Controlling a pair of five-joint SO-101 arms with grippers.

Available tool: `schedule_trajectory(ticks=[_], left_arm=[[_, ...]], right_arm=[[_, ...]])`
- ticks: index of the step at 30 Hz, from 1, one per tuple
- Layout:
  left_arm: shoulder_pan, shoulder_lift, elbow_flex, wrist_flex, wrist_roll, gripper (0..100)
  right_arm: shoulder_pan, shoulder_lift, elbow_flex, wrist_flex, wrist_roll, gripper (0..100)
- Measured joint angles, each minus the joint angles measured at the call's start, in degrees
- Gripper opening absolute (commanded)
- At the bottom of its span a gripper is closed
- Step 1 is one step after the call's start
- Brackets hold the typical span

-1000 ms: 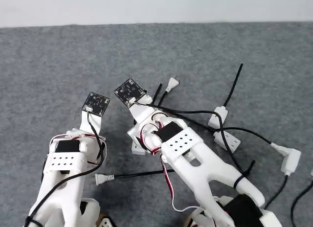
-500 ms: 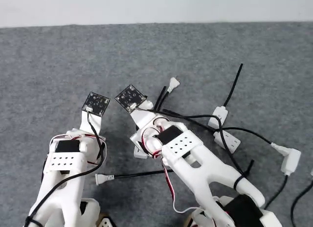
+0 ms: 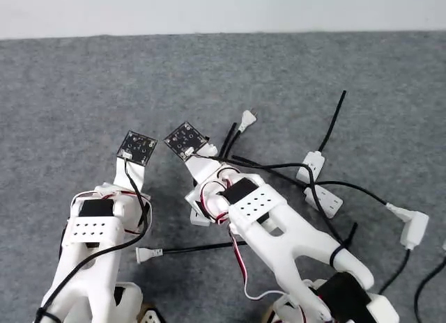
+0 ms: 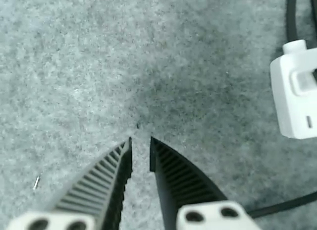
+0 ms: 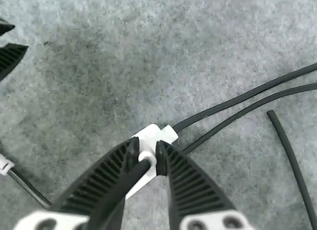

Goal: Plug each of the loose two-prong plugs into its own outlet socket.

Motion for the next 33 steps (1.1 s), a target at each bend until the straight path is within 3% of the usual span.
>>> schedule_trajectory(ticks=[7,11,15,24,30,33], left_arm=[[0.0,0.0,0.0,0.0,0.0,6],[0.0,0.0,0.0,0.0,0.0,6],[0.0,0.0,0.0,-0.7,0.0,6],[-1.58,0.0,0.0,-1.58,0.0,6],[-3.16,0.0,-0.09,-2.37,0.26,6],[-5.89,0.0,-2.02,-2.37,3.78,6]], right_arm=[[0.0,-0.09,-0.09,2.46,0.0,2.1],[-0.26,0.62,-1.76,3.25,-0.09,14.7],[-2.2,2.2,-0.7,4.48,-5.8,24.3],[-4.57,3.08,-4.57,6.15,-20.22,25.1],[-7.38,3.08,-4.66,6.15,-25.49,25.1],[-10.11,3.25,-4.66,5.98,-26.46,25.1]])
